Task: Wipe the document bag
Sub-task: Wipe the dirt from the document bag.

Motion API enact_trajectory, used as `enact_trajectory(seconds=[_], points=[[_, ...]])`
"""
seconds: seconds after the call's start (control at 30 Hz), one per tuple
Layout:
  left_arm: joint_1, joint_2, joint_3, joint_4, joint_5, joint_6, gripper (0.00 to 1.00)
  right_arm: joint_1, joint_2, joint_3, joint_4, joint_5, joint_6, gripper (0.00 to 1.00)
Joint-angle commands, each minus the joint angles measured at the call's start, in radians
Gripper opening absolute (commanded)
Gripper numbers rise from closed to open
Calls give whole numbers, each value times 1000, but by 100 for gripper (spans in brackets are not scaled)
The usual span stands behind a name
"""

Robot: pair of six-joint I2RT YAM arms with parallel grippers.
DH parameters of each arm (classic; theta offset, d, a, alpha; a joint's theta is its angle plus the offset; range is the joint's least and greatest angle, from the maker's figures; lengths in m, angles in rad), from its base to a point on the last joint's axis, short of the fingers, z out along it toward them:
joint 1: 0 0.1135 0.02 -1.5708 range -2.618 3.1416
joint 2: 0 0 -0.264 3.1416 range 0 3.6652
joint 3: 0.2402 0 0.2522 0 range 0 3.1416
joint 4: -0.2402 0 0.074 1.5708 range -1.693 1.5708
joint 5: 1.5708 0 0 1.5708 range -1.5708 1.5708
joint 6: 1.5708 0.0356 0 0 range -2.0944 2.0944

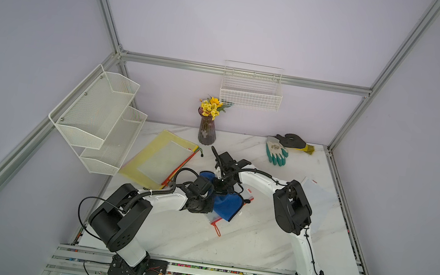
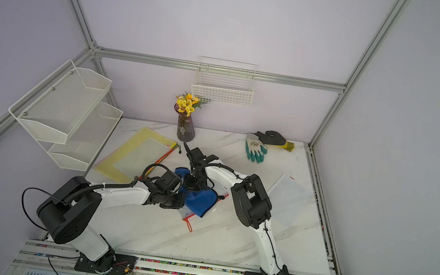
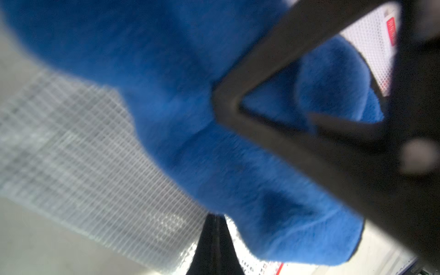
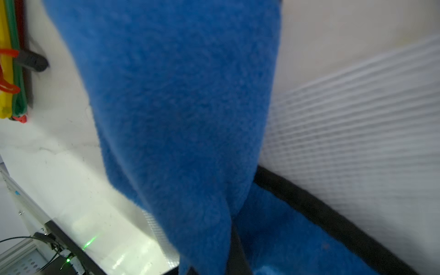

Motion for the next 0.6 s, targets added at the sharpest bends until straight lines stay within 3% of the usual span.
enact_trajectory(seconds=[0.0,0.1,0.17,0.3,0.4,0.47,0.57], points=[[-7,61,-79,-242,-70,17,0,-107,-59,-101,-20,253,2,0],[-7,53,-90,-238,-68,10,0,-158,-114,-133,-27,365,-46,0],[-9,51,-93,-237,-67,8,0,-159,-118,-98,-68,367,-103,0],[-8,57,-80,-236,-69,10,0,-65,-134,2,-175,168,-170,0],[-9,70,-64,-236,-71,11,0,37,-157,28,-205,-2,-145,0],[-9,79,-54,-235,-70,11,0,77,-175,-31,-141,-103,-82,0],[-9,85,-47,-230,-71,9,0,82,-164,-183,-2,-157,17,0]])
